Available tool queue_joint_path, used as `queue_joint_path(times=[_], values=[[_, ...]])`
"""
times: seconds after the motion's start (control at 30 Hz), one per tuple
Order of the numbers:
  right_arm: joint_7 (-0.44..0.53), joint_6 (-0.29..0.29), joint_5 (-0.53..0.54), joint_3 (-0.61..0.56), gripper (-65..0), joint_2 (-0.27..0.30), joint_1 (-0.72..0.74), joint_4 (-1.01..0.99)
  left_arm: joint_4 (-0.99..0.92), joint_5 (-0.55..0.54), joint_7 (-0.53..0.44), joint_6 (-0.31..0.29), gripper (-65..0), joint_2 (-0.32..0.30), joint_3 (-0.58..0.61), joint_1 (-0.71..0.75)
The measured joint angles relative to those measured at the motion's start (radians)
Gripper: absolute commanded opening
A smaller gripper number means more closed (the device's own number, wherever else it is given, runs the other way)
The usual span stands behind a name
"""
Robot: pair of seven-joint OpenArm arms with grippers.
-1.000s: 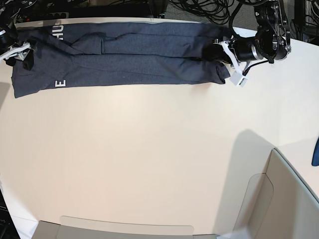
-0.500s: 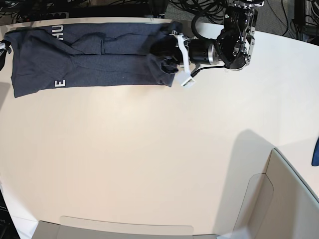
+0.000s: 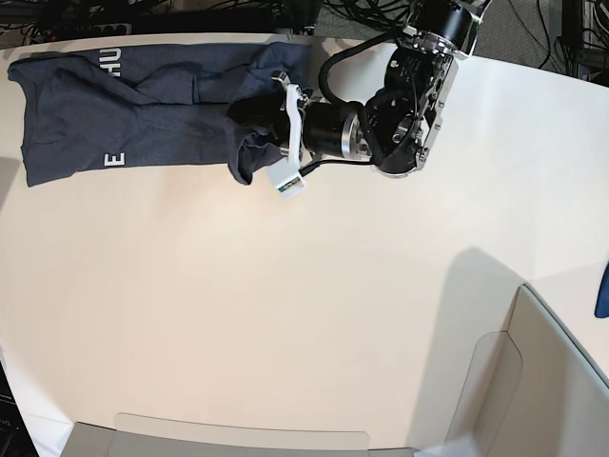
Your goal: Layout the t-shirt on the table in an organized manner, then fold the t-shirt properly
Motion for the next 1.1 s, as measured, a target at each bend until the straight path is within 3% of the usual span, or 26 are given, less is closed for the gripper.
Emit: queue_joint_path(times=[0.43,0.73,1.1], values=[[-0.001,0.000,-0.008,0.014,-24.5,-0.008,0.000,0.000,-0.021,-0.006,-0.152,0.003,-65.0,0.025,0.217,-0.108],[0.000,0.000,-0.008,0.014,-24.5,-0.013,-0.011,0.000,-0.194,-0.002,-0.267,0.006,-65.0,0.080,0.239,-0.159],[-0.003,0.000,-0.008,0.014,-24.5,-0.031,-0.014,0.000,-0.281,0.000,-0.270,0.007,-65.0,0.120,0.240,-0.169]])
